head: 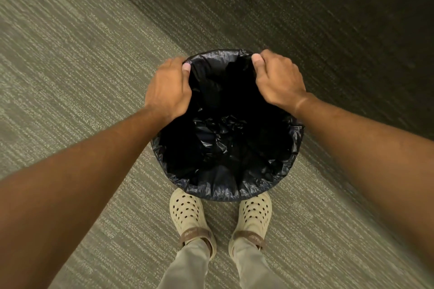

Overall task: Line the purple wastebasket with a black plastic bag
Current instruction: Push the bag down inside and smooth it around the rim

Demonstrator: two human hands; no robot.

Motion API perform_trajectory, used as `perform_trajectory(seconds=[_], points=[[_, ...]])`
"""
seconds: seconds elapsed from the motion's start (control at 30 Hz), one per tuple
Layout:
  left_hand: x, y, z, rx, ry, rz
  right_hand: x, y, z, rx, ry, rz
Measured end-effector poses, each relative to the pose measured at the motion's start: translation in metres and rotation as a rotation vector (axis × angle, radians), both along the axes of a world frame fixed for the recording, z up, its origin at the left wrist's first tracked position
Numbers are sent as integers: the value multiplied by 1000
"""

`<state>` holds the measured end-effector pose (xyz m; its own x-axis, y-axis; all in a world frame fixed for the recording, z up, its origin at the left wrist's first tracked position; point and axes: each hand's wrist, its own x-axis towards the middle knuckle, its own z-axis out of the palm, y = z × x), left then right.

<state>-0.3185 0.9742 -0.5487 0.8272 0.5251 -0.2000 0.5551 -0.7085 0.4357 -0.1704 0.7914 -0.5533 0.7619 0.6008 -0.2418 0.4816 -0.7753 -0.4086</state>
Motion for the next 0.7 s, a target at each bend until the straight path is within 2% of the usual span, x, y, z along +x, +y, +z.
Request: perform_trajectory(seconds=[0.07, 0.17, 0.3, 0.43, 0.5, 0.6, 0.7], points=[[0, 2, -4, 31, -1, 34, 0, 0, -3, -8, 19, -56], [-1, 3, -7, 52, 13, 78, 5, 3, -3, 1, 149, -220], [5, 11, -9, -92, 53, 203, 21, 10, -8, -43, 388, -354], [11, 16, -6, -251, 108, 283, 30, 13, -12, 6, 608, -423], [4, 16, -2, -268, 72, 289, 31, 3, -6, 15, 579, -443], [-17, 15, 2, -227, 7, 346, 20, -26, 6, 19, 428, -532], [-46, 4, 8, -109, -44, 463, -10, -59, 18, 42, 177, -582]])
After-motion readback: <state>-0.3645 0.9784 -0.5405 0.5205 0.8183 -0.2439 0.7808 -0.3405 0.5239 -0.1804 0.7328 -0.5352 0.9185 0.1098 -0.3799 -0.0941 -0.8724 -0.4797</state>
